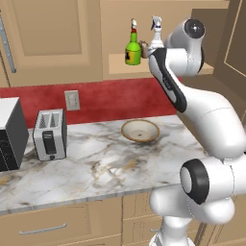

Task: Pick the spray and spray from the cabinet and place them on the counter.

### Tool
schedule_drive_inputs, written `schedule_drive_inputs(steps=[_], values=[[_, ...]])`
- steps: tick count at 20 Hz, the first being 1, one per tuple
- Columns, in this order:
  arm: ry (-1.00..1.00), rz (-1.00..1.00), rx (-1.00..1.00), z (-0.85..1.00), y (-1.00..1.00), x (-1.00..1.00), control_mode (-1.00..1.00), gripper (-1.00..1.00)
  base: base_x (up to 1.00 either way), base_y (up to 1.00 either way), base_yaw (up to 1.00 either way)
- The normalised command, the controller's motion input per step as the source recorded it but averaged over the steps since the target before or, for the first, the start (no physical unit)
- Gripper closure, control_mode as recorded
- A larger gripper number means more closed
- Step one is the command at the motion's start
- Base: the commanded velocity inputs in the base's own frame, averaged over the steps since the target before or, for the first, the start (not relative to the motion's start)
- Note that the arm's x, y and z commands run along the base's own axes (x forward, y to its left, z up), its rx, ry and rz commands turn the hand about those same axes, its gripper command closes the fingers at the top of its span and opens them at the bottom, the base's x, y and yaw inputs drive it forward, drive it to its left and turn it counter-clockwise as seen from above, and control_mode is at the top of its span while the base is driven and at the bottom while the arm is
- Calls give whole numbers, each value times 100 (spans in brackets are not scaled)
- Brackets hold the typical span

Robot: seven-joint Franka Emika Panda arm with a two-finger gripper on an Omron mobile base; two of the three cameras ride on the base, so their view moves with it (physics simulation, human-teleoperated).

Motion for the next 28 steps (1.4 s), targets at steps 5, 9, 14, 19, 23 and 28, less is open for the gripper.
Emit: schedule_drive_inputs(steps=[5,9,14,19,23,28], values=[[0,0,0,0,0,22,-100,-100,0,0,0],[0,0,0,0,0,21,-100,-100,0,0,0],[0,0,0,-5,0,20,-100,-100,0,0,0],[0,0,0,-6,0,21,-100,-100,0,0,0],[0,0,0,-5,0,21,-100,-100,0,0,0],[-1,0,0,0,0,22,-100,-100,0,0,0]])
